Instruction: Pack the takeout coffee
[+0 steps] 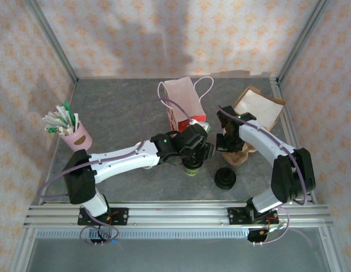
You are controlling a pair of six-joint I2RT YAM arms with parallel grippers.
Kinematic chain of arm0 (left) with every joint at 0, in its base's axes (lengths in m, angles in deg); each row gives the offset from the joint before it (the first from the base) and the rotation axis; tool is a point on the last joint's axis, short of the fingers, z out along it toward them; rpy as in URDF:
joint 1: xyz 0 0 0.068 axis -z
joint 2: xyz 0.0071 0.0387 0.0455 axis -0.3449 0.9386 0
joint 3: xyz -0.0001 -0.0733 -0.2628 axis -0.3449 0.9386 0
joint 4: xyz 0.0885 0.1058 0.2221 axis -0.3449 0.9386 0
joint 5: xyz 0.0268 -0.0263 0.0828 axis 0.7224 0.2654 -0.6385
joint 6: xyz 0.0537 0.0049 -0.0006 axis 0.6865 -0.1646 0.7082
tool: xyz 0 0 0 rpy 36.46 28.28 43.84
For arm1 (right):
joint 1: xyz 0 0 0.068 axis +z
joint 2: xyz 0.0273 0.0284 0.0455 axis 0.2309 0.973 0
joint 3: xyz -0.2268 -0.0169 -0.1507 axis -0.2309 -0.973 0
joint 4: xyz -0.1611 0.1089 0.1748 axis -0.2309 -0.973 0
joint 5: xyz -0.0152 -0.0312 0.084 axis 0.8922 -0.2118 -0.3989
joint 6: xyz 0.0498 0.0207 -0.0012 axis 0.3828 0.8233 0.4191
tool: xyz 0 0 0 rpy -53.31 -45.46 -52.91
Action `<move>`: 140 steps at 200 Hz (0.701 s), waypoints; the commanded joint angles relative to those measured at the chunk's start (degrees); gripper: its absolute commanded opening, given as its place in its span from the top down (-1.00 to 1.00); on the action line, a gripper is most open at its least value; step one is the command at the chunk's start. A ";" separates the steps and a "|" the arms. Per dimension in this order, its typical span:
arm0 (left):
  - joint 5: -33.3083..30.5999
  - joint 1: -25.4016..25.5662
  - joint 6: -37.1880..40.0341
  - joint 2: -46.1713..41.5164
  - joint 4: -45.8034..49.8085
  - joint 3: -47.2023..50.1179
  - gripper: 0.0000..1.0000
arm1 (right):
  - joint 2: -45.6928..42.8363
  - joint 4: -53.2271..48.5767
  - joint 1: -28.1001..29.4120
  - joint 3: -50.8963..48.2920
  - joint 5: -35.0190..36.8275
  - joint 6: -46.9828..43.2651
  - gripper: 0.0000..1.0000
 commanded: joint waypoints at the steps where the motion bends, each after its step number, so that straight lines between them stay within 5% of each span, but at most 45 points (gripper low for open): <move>1: 0.50 -0.34 -1.51 0.40 -5.86 2.21 0.11 | -2.41 -2.32 -1.75 2.37 -2.89 -1.05 1.00; 60: 0.26 0.72 -5.01 2.06 -15.49 6.24 0.41 | -3.08 -2.21 -6.01 2.81 -10.24 -1.91 1.00; 140: 1.65 0.87 -6.86 5.17 -16.29 4.69 0.43 | -1.10 2.93 -10.12 -0.40 -19.77 -1.82 1.00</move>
